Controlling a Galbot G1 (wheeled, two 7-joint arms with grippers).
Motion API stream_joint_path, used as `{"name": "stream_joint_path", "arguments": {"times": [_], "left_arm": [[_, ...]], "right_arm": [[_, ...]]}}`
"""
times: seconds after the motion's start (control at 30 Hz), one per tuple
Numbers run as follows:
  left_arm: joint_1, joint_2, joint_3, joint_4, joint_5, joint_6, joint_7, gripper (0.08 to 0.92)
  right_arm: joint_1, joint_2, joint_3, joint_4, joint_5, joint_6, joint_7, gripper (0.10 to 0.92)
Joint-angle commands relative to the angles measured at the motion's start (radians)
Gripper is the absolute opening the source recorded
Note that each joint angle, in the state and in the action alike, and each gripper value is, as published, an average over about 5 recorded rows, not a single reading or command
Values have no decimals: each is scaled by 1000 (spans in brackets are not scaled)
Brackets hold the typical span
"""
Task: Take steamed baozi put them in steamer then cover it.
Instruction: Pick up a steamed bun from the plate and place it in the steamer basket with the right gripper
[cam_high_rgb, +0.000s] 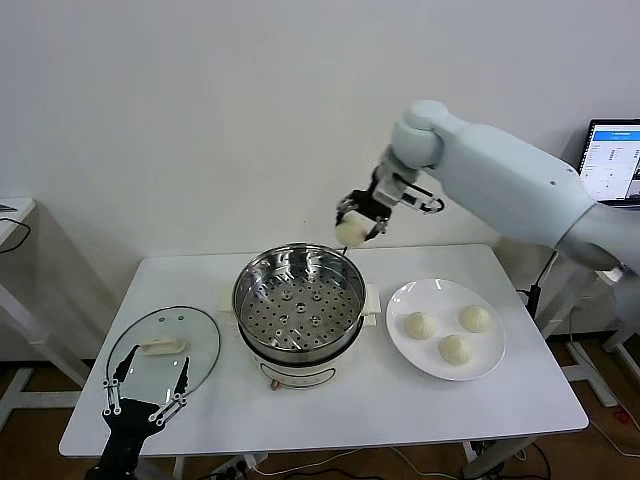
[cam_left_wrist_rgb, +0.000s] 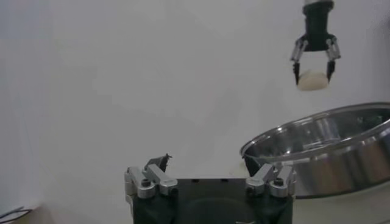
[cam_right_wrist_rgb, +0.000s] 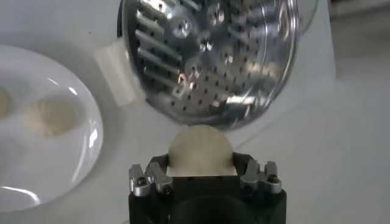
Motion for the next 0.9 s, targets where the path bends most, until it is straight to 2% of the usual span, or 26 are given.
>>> {"name": "stream_joint_path", "arguments": {"times": [0.03, 0.37, 0.9], "left_arm": [[3, -2, 1, 1, 0, 0, -1, 823], [5, -1, -4, 5, -1, -8, -8, 823], [13, 2, 1, -4, 0, -19, -12, 823]], "right_arm": [[-31, 159, -65, -14, -87, 75, -12, 712], [-123, 269, -57, -178, -157, 81, -6, 712], [-167, 342, -62, -274, -209, 31, 13, 714]]}}
